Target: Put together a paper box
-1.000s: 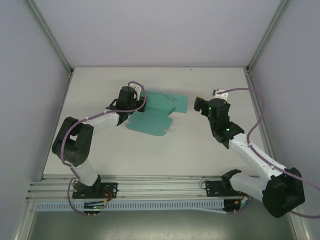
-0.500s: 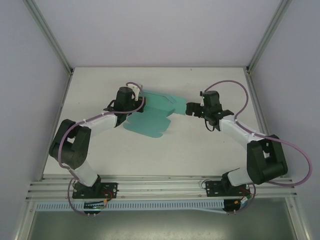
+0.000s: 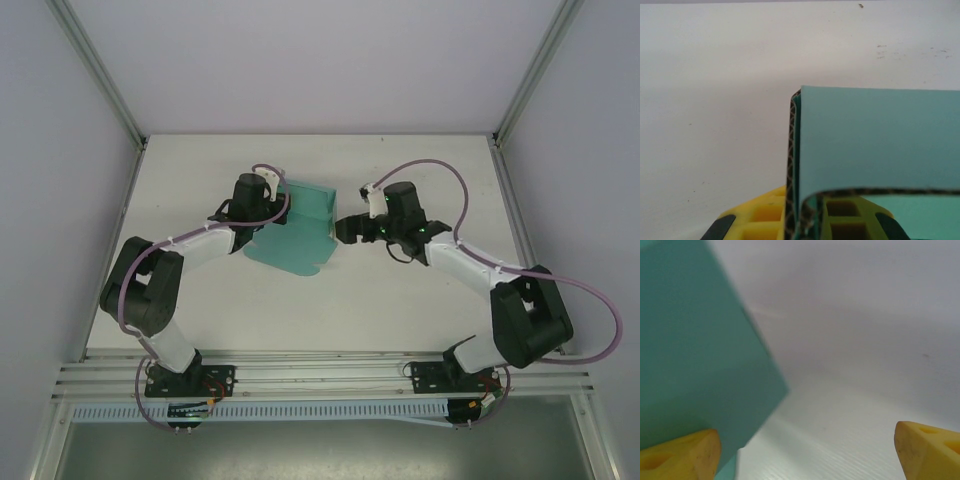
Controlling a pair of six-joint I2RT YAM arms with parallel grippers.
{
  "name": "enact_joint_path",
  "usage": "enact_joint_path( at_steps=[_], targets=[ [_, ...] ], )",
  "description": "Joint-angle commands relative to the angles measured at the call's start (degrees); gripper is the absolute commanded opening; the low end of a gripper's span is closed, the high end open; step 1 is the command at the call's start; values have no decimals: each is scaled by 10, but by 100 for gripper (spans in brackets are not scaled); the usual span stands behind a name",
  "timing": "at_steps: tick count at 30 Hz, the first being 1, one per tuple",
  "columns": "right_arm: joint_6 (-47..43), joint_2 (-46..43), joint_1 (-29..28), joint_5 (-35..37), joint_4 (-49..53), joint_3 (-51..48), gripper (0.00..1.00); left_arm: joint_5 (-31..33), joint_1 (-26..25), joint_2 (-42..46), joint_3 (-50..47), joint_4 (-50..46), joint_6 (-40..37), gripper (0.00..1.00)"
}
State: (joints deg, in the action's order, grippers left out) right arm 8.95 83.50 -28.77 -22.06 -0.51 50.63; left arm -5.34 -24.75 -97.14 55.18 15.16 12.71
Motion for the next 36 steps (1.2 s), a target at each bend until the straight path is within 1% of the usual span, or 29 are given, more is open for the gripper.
enact_joint_path(
  at_steps=[1, 4, 7, 10, 13, 18, 20, 23, 27, 30, 33, 36],
  targets=[
    [-14, 31, -5, -41, -35, 29, 82, -7, -2, -3, 12, 8, 2, 0],
    [-18, 49, -8, -62, -45, 49, 80, 10, -2, -5, 14, -3, 0, 0],
    [-30, 56, -17, -77, -34, 67, 75, 33, -2, -5, 16, -14, -3, 0],
    [-41, 58, -24, -70, -20, 74, 75, 39, -2, -5, 17, -19, -1, 0],
    [-35, 64, -26, -56, -32, 76, 74, 40, -2, -5, 17, -19, -3, 0],
    [-27, 87, -26, -69, -44, 96, 74, 53, -2, -20, 22, -29, -8, 0],
    [-22, 104, -27, -79, -46, 103, 74, 65, -2, -25, 21, -26, -7, 0],
    [-11, 130, -29, -74, -55, 99, 74, 78, -2, -39, 14, -15, -8, 0],
    [-12, 151, -29, -68, -82, 73, 74, 78, -3, -53, -6, 21, -7, 0],
    [-19, 162, -28, -74, -117, 46, 73, 66, -3, -63, -23, 53, -5, 0],
    [-15, 171, -26, -96, -135, 35, 72, 68, -2, -79, -19, 45, -4, 0],
    [-32, 179, -28, -142, -135, 40, 69, 71, -3, -83, -20, 44, -4, 0]
  ],
)
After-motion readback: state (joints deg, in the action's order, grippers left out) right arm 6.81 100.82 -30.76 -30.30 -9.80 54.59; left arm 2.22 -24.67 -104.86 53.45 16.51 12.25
